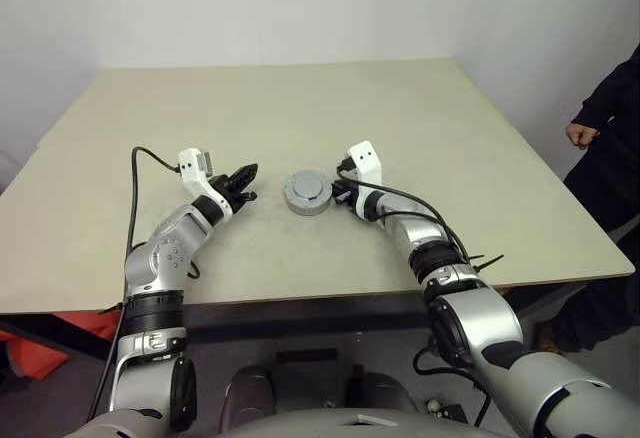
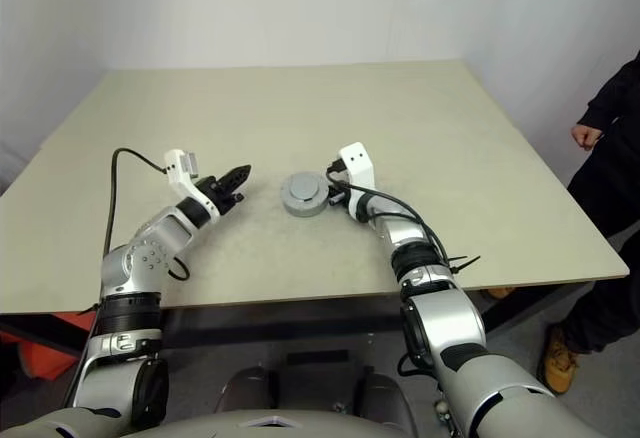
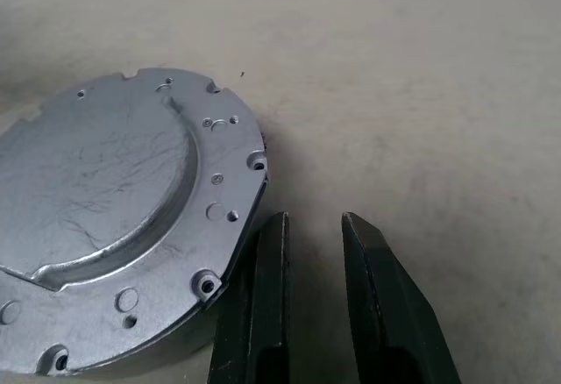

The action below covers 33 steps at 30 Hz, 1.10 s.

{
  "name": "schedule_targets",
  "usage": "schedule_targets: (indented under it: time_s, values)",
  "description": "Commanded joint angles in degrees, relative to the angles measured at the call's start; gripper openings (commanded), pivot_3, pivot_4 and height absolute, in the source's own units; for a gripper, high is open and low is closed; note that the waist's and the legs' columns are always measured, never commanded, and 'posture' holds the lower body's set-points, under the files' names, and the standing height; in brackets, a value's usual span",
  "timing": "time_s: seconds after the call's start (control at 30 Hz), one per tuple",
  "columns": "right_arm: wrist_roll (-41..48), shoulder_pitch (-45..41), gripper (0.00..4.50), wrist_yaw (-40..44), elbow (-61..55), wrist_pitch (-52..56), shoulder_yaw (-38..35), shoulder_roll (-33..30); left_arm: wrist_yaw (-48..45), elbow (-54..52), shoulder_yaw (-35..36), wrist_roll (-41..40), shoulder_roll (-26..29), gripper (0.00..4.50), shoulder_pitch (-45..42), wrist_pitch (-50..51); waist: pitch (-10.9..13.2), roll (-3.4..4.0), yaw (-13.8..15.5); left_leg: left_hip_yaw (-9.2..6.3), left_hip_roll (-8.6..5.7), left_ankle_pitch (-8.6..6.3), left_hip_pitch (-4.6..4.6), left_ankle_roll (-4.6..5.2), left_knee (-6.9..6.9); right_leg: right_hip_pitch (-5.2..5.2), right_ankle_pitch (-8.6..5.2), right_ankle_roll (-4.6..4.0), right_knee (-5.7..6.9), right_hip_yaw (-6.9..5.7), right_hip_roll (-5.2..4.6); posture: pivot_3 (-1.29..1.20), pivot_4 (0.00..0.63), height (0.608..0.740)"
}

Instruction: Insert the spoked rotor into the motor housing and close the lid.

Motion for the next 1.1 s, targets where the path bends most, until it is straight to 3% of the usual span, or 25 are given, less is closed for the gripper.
schedule_targets:
  time_s: [0.03, 0.3, 0.5, 0.63, 0.83, 1.1]
  values:
    - [-0.45, -1.93, 1.01, -2.14, -2.91, -2.04, -0.25, -0.96, -0.95, -2.0, -0.3, -0.88, 0.47, 0.0, -1.4, -1.14, 0.0, 0.0, 0.1, 0.0, 0.0, 0.0, 0.0, 0.0, 0.0, 0.01, 0.0, 0.0, 0.0, 0.0, 0.0, 0.0, 0.0, 0.74]
    - [-1.17, -5.25, 1.01, -9.65, -1.95, -3.98, -2.23, -4.47, -2.65, -1.59, -1.69, -0.55, 0.56, 0.0, -1.81, -1.34, 0.0, 0.0, 0.42, -0.01, -0.02, 0.02, 0.0, -0.04, 0.01, 0.03, 0.0, 0.01, 0.0, 0.0, -0.01, 0.0, 0.0, 0.74]
    - [0.74, -5.13, 1.01, -7.45, -5.94, -1.04, -3.02, -4.75, -5.29, 1.67, -7.27, 2.64, 0.96, 0.0, -4.61, -0.81, 0.0, 0.0, 0.51, -0.01, -0.02, 0.02, -0.04, -0.03, 0.01, 0.0, 0.0, 0.01, 0.0, 0.0, -0.01, 0.0, 0.0, 0.74]
    - [0.58, -4.12, 1.01, -7.11, -8.59, -0.22, -2.62, -4.46, -7.06, 11.49, -10.78, 5.37, -1.13, 0.0, -9.23, -1.68, 0.0, 0.0, 0.76, -0.01, -0.04, 0.02, 0.0, -0.03, 0.03, 0.05, 0.01, 0.02, 0.0, 0.01, -0.01, 0.0, 0.0, 0.74]
    - [1.43, -2.18, 1.01, -6.79, -14.15, 2.75, -3.41, -5.17, -7.12, 21.88, -11.77, 8.68, -2.56, 0.0, -13.83, -3.27, 0.0, 0.0, 1.31, -0.01, -0.04, 0.02, 0.0, -0.03, 0.01, 0.02, 0.01, 0.02, -0.01, 0.02, -0.01, 0.0, 0.0, 0.74]
    - [8.61, -0.14, 1.01, -5.43, -22.79, 15.49, -7.37, -5.37, -7.2, 23.89, -12.21, 10.93, -3.44, 0.0, -13.44, -3.98, 0.0, 0.0, 1.61, -0.03, -0.05, 0.01, 0.28, -0.01, 0.0, 0.35, 0.01, 0.02, -0.06, 0.02, -0.02, 0.0, 0.0, 0.74]
